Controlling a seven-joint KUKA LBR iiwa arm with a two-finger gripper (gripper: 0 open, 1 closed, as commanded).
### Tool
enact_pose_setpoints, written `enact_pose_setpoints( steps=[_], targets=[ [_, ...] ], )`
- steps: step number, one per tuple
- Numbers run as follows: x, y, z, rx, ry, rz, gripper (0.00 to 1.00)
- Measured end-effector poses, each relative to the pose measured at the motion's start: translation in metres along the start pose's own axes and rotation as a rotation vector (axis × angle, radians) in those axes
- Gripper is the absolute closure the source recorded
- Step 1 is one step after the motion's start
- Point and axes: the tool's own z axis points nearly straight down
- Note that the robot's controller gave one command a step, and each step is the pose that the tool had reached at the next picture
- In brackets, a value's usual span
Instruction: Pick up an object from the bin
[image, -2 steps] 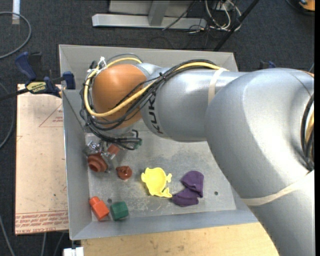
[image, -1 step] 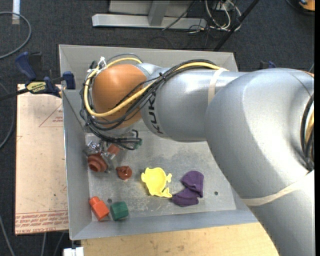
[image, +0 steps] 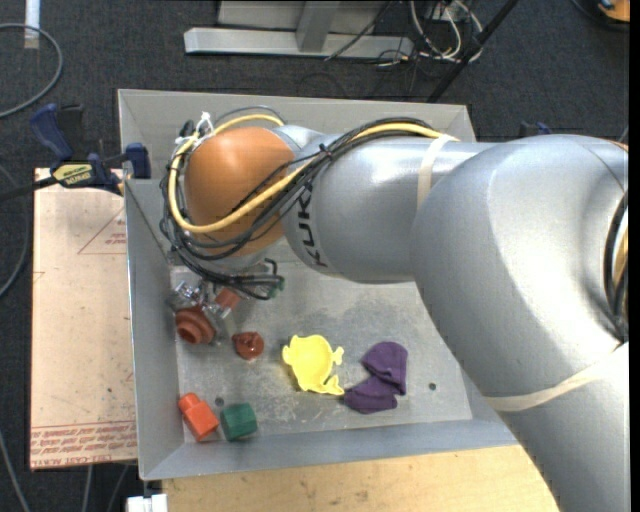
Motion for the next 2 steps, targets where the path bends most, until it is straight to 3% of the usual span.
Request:
enact_pose_setpoints(
  steps=[2],
  targets=[
    [0.001,0.001,-0.017,-0.003,0.003,0.001,1.00]
  ],
)
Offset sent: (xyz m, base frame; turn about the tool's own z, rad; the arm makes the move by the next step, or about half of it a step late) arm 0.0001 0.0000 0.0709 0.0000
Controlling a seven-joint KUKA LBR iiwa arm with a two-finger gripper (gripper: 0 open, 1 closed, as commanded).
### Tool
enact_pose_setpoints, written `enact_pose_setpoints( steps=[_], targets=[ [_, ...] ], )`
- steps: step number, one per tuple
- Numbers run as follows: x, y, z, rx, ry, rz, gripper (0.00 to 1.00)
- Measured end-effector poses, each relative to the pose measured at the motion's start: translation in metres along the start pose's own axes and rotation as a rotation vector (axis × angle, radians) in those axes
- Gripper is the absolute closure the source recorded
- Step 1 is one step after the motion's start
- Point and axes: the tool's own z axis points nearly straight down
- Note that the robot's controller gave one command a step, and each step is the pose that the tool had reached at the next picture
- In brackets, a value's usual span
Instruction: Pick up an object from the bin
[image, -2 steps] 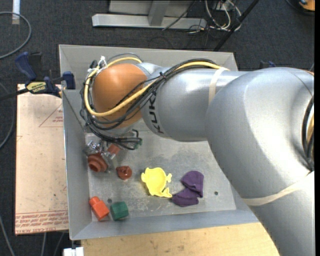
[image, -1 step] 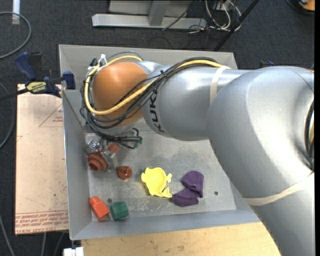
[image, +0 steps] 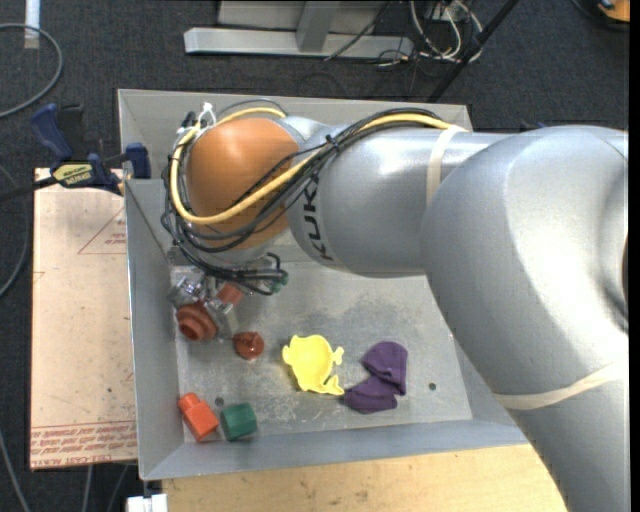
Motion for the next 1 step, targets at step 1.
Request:
enact_pose_setpoints(
  steps=[1],
  targets=[
    [-0.0002,0.0003,-0.0212,0.000,0.000,0.000,1.00]
  ],
)
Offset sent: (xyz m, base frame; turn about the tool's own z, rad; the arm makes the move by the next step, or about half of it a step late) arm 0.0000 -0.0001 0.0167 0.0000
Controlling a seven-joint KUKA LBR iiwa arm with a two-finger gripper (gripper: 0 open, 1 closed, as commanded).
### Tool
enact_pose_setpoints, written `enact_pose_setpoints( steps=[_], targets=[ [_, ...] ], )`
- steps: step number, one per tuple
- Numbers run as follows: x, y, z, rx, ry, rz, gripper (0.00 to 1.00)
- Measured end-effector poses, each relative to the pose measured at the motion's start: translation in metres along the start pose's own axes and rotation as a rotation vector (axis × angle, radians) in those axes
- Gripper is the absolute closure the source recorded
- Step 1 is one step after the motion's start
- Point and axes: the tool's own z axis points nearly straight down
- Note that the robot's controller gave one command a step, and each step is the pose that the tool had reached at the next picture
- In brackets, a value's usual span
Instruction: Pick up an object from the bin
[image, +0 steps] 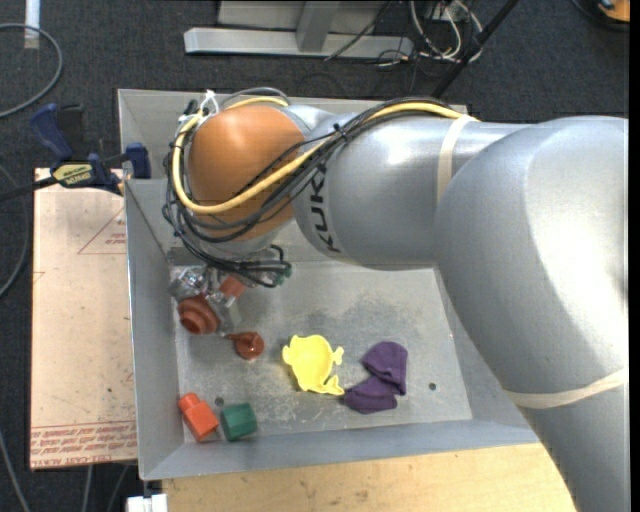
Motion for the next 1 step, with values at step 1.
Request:
enact_pose_setpoints(
  steps=[1],
  targets=[
    [-0.0014,-0.0007,-0.0201,0.003,-0.004,0.000,1.00]
  ],
)
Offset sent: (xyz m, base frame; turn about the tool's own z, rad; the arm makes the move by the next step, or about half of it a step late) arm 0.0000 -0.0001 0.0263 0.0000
